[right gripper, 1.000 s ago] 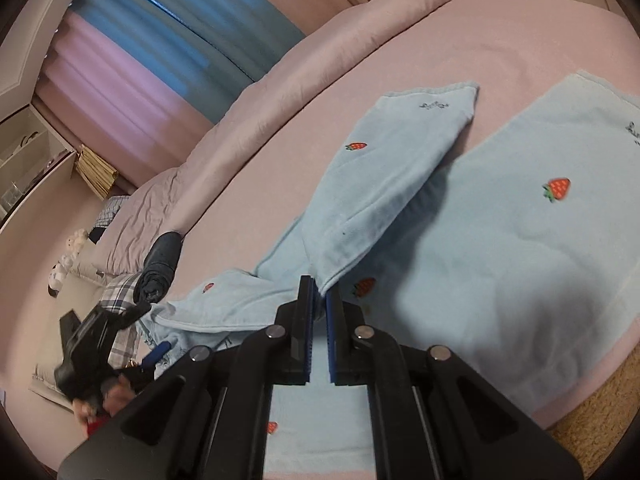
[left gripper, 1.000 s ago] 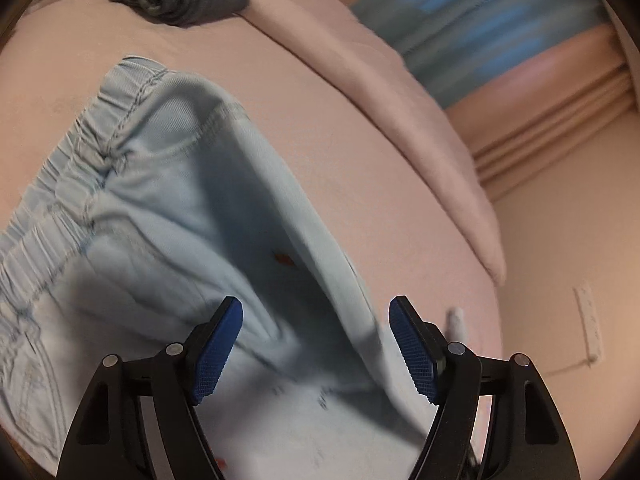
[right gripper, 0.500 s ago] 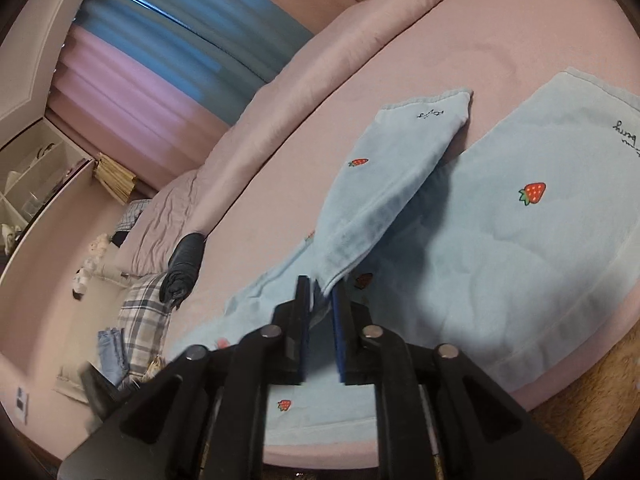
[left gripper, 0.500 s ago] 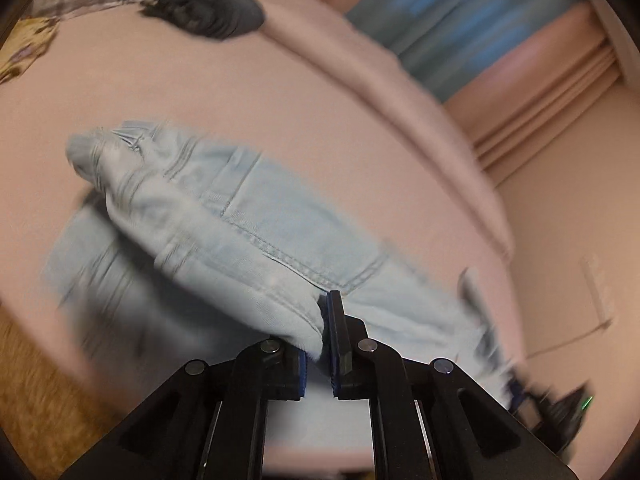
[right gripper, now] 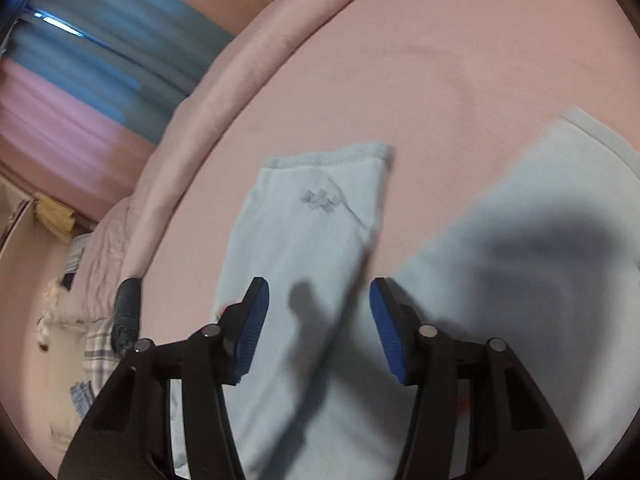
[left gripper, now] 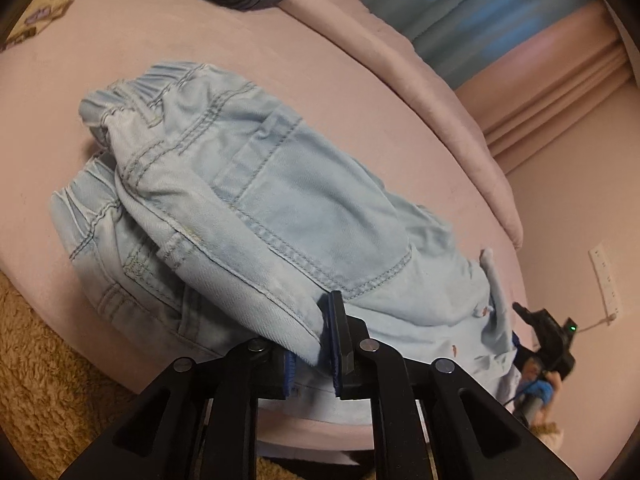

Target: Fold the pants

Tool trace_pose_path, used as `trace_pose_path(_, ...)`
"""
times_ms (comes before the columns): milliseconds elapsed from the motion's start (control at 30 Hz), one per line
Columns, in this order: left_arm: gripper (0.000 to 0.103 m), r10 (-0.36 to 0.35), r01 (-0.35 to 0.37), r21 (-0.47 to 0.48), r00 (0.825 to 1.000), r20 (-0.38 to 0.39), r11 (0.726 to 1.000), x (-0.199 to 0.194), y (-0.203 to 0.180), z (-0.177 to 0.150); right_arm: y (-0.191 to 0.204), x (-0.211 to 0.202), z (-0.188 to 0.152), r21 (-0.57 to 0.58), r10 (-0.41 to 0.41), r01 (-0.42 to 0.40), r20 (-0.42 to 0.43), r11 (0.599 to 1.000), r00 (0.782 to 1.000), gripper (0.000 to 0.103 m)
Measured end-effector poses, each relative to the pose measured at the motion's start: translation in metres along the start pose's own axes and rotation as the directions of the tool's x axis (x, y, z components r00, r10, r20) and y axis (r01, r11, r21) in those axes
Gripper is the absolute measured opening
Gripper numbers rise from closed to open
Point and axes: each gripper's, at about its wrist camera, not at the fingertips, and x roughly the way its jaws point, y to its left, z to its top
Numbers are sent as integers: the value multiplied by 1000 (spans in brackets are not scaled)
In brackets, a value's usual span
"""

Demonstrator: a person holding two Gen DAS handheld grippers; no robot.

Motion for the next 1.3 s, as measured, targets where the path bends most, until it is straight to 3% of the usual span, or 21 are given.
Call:
trace_pose_path(100, 26, 33, -33, -6, 999, 35, 999, -11, 8, 7, 0, 20, 18, 17, 10, -9, -40, 1000, 999, 44)
trace_pose_path(167, 29, 76, -75, -11, 992, 97, 997, -22, 13, 17, -5, 29, 24, 37, -17, 19, -40, 999, 999, 27)
trace_pose_path(200, 32, 77, -75, -23, 991, 110, 997, -24, 17, 21, -6, 31, 26, 34, -27, 28, -40, 999, 999, 12)
trace_pose_path(267, 32, 41, -35, -54, 992, 117, 998, -24, 27, 35, -1, 32, 30, 16, -33, 33, -37, 999, 999, 9)
trace_pose_path(333, 28, 94, -86, -67, 987, 128, 994, -20, 33, 48, 2, 23, 36, 16, -27, 27, -17, 1000, 999, 8)
trace_pose_path(400, 17, 85, -77, -72, 988, 129, 994, -22, 32, 55, 20, -5, 49, 8, 41, -42, 48, 999, 998, 7)
trace_pose_path(467, 17, 29, -17, -68, 982, 185, 998, -38, 28, 60, 35, -47, 59, -24, 94, -92, 144, 995, 985, 7)
trace_pose_path(533, 17, -4, 17, -51, 972, 234, 999, -56, 22, 61, 44, -91, 57, -60, 102, -91, 235, 994, 967, 7)
trace_pose_path(600, 17, -31, 42, -43, 973, 229, 998, -61, 22, 56, 44, -141, 40, -109, 117, -85, 329, 990, 937, 7)
trace_pose_path(667, 17, 6, -1, -25, 981, 193, 1000, -57, 25, 44, 23, -178, 6, -127, 103, -58, 384, 990, 918, 7)
trace_pose_path(733, 17, 77, -78, 1, 988, 136, 997, -42, 30, 30, -5, -185, -17, -99, 27, 10, 368, 995, 930, 7)
trace_pose_path(767, 17, 113, -115, 10, 988, 101, 993, -33, 35, 23, -26, -181, -33, -66, -55, 82, 334, 994, 941, 7)
trace_pose_path(867, 17, 137, -137, 4, 989, 59, 991, -23, 42, 12, -90, -159, -66, 68, -221, 212, 200, 975, 954, 7)
trace_pose_path(900, 17, 139, -140, 11, 988, 63, 990, -25, 40, 11, -113, -154, -76, 128, -208, 188, 163, 974, 965, 7)
trace_pose_path(967, 17, 148, -148, 9, 988, 52, 989, -25, 36, 15, -130, -157, -82, 183, -127, 91, 191, 979, 973, 5)
trace_pose_path(1000, 17, 153, -153, 7, 987, 48, 988, -25, 35, 16, -130, -158, -80, 190, -121, 85, 188, 978, 975, 5)
trace_pose_path(1200, 17, 170, -171, 0, 984, 44, 985, -24, 22, 20, -91, -167, -59, 44, -188, 183, 245, 982, 951, 6)
trace_pose_path(1300, 18, 167, -167, -4, 985, 40, 986, -25, 25, 17, -98, -160, -58, 63, -230, 221, 237, 973, 944, 6)
